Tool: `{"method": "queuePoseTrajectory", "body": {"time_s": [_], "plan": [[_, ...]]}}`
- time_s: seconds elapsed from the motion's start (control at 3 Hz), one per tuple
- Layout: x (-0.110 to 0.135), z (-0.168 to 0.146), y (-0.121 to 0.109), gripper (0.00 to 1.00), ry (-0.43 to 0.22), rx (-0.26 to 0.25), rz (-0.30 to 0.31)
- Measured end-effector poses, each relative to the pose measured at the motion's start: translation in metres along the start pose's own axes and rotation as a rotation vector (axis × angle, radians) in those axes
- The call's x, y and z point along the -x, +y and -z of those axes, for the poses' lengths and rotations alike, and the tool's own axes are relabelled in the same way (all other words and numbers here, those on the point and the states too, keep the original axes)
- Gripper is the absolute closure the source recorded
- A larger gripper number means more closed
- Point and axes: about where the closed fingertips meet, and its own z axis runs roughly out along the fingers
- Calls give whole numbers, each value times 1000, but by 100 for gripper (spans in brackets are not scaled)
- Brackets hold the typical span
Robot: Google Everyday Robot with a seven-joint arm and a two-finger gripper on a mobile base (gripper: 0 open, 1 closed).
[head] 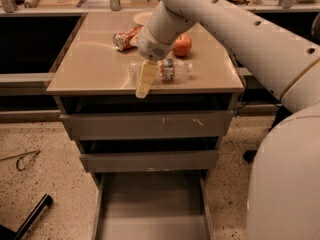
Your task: Place water bottle into bottom drawer
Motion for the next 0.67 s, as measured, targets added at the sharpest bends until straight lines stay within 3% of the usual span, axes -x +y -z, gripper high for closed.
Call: {"method": "queuePoseTrajectory", "body": {"time_s": [0.33, 0.67], "plan": [[-3, -5, -5, 0, 14, 5, -12], [-15, 3, -14, 0, 27, -42, -23]]}}
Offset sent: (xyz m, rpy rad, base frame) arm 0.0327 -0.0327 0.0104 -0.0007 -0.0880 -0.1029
